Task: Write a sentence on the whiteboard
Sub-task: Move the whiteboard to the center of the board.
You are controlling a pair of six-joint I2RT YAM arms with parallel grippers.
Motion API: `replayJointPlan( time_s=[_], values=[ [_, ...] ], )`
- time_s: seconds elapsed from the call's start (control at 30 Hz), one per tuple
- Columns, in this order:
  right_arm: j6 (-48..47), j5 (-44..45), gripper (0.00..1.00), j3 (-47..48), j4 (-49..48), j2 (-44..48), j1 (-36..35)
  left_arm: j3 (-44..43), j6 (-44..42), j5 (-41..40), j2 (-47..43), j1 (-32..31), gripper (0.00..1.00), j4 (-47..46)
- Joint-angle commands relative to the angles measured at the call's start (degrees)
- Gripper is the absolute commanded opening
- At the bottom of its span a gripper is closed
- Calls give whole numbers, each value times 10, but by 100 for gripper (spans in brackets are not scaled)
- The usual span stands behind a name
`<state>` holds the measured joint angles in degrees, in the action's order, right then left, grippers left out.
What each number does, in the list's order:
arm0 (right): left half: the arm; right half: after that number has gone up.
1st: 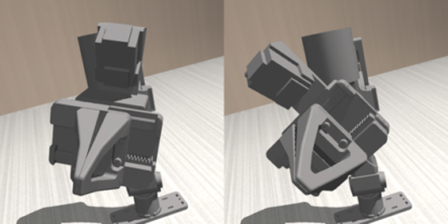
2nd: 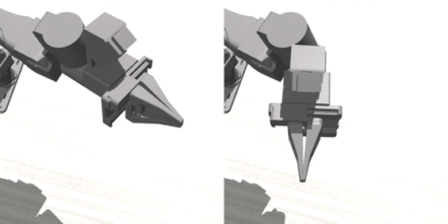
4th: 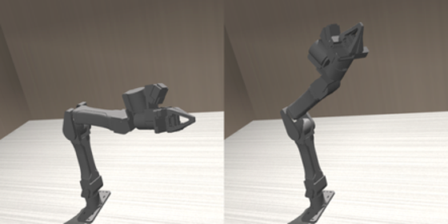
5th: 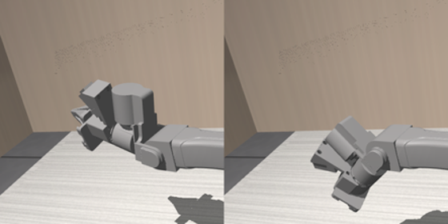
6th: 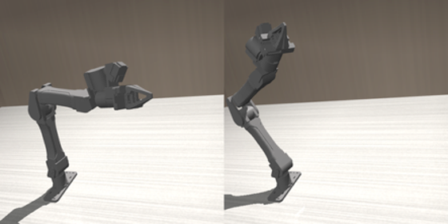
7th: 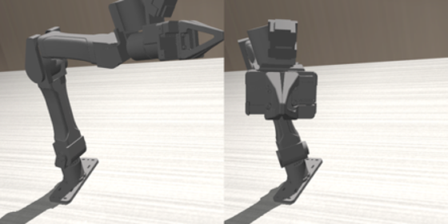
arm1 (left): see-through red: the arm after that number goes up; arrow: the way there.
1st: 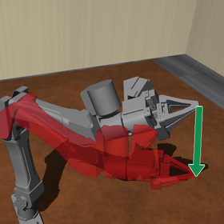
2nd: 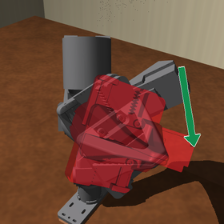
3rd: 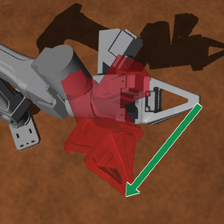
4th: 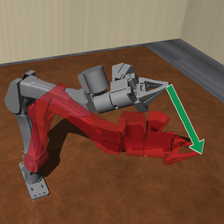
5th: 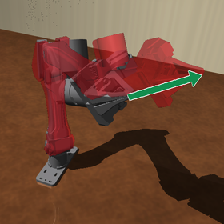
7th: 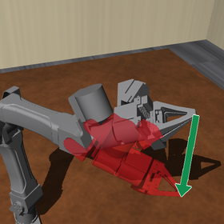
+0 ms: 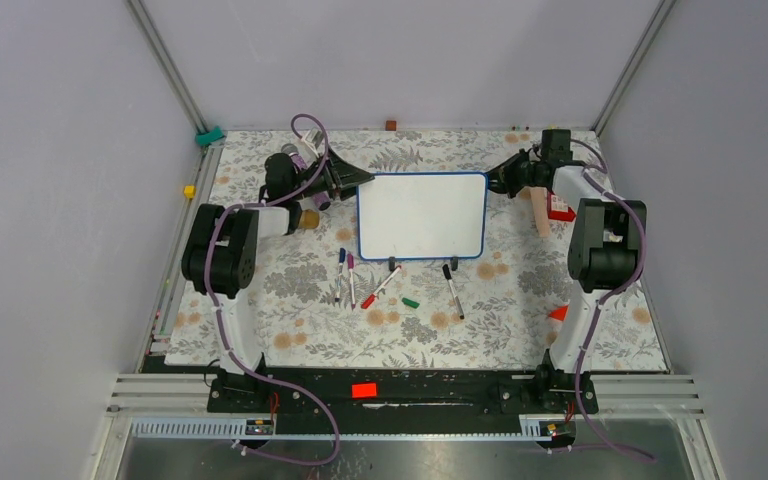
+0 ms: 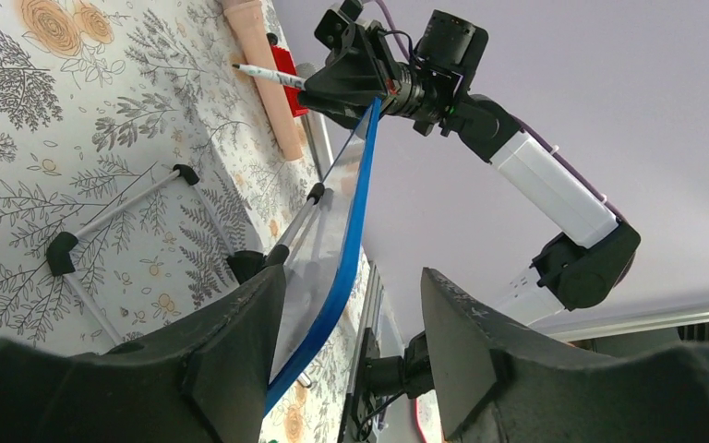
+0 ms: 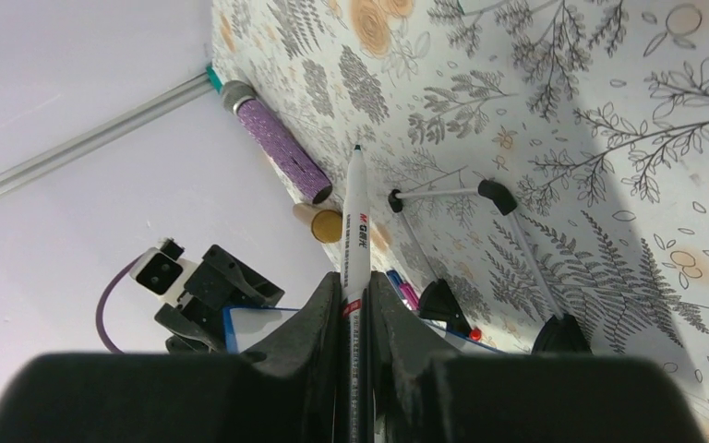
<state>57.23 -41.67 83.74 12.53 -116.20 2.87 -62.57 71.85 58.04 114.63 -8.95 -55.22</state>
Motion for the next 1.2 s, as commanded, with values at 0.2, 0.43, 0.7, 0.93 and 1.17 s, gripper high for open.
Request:
replayJointPlan(
  time_s=[0.2, 0.43, 0.7, 0.93, 1.17],
  values=[
    [-11, 4, 0, 18, 9, 46, 15, -46, -54, -2, -31, -3, 64, 72],
    [-31, 23, 0, 4, 9, 70, 29, -96, -292, -22, -71, -2, 99, 383],
    [-38, 22, 0, 7, 10, 78, 33, -136, -372, 20, -78, -1, 99, 468],
    [-75, 35, 0, 33, 62, 99, 35, -186, -347, 93, -25, 7, 99, 513],
    [-133, 93, 0, 27, 113, 141, 35, -183, -403, 45, -72, 8, 99, 547]
  ],
)
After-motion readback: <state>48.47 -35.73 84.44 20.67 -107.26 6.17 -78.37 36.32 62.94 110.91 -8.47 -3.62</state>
